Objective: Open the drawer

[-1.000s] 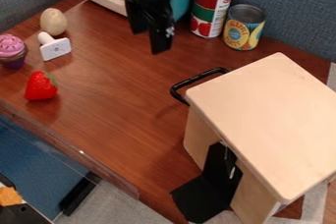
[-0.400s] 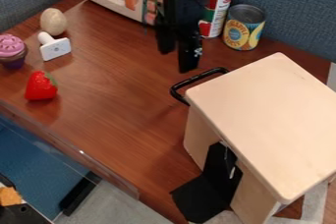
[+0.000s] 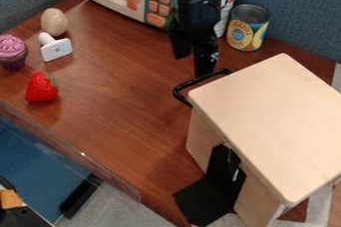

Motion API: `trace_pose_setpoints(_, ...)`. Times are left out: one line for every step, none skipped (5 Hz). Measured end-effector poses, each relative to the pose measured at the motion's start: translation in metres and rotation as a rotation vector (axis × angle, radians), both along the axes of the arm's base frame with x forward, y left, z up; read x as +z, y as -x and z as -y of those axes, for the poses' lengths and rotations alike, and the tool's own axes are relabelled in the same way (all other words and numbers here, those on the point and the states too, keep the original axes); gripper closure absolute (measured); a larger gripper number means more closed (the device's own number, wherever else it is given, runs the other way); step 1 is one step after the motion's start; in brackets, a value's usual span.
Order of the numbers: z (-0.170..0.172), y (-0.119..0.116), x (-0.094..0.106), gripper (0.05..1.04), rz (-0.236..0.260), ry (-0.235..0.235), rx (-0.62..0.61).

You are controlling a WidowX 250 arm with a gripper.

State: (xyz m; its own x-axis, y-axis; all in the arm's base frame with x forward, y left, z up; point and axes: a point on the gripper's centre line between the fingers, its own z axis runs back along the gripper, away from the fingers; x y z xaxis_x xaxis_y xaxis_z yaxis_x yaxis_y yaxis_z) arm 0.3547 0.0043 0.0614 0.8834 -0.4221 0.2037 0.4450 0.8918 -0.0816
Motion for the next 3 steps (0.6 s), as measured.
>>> trace_pose_setpoints(0.0061,-0.0021,-0.0073,0.084,-0.005,0.007,-0.003)
trace_pose_setpoints(0.0107,-0.0052,-0.0107,0.084,0.007,-0.005,0.002)
trace_pose_setpoints(0.0127,-0.0041,-0.0147,0.135,0.007,-0.004,0.014)
